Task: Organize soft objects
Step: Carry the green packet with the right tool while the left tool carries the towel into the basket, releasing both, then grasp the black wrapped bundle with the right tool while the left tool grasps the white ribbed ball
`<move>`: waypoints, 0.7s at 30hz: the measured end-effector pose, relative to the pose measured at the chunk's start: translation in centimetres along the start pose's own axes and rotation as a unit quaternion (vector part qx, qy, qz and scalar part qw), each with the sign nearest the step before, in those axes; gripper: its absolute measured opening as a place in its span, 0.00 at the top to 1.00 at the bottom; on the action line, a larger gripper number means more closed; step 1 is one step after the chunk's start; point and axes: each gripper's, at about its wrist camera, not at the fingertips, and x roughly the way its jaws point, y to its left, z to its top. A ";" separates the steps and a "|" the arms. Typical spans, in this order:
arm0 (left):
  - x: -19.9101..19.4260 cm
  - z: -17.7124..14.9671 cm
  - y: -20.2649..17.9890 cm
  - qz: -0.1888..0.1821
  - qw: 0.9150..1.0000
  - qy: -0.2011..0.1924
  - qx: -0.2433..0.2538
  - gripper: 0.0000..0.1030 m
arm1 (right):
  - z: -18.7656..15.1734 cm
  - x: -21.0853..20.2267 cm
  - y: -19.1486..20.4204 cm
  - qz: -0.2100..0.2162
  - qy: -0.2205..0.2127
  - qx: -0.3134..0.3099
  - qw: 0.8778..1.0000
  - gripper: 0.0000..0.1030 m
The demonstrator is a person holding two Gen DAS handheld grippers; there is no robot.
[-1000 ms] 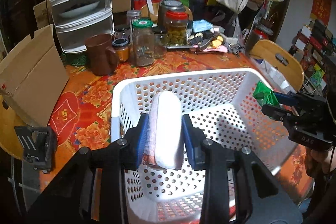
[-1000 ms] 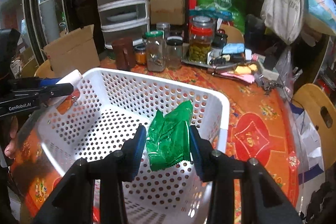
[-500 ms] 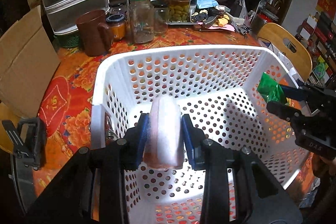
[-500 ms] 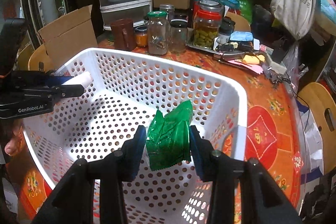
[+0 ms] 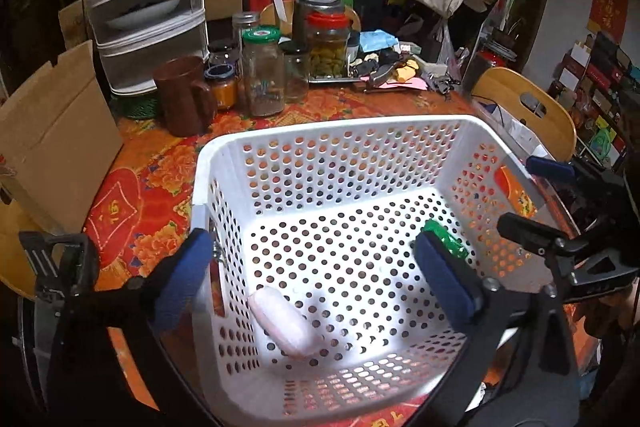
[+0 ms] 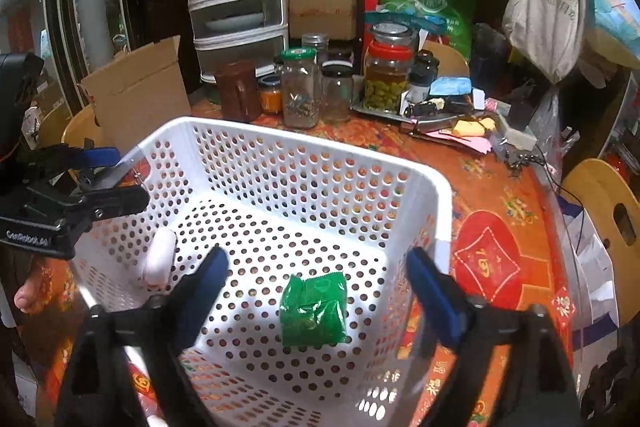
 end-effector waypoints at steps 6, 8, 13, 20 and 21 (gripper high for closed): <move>-1.6 -1.2 -0.2 0.015 1.000 -0.003 0.002 0.00 | -0.6 -1.8 -0.2 -0.006 -0.014 0.011 1.000 0.00; -2.4 -1.8 0.0 0.018 1.000 -0.006 -0.003 0.00 | -0.9 -2.4 -0.2 -0.003 -0.017 0.016 1.000 0.00; -5.0 -3.6 0.7 0.032 0.999 -0.017 -0.018 0.00 | -1.8 -4.1 0.0 -0.013 -0.020 0.017 1.000 0.00; -8.1 -7.6 1.7 0.039 0.999 -0.014 -0.027 0.00 | -4.2 -6.7 0.0 -0.009 -0.027 0.030 0.999 0.00; -8.5 -8.2 1.7 0.038 0.999 -0.014 -0.026 0.00 | -4.6 -7.0 0.0 -0.012 -0.027 0.033 0.999 0.00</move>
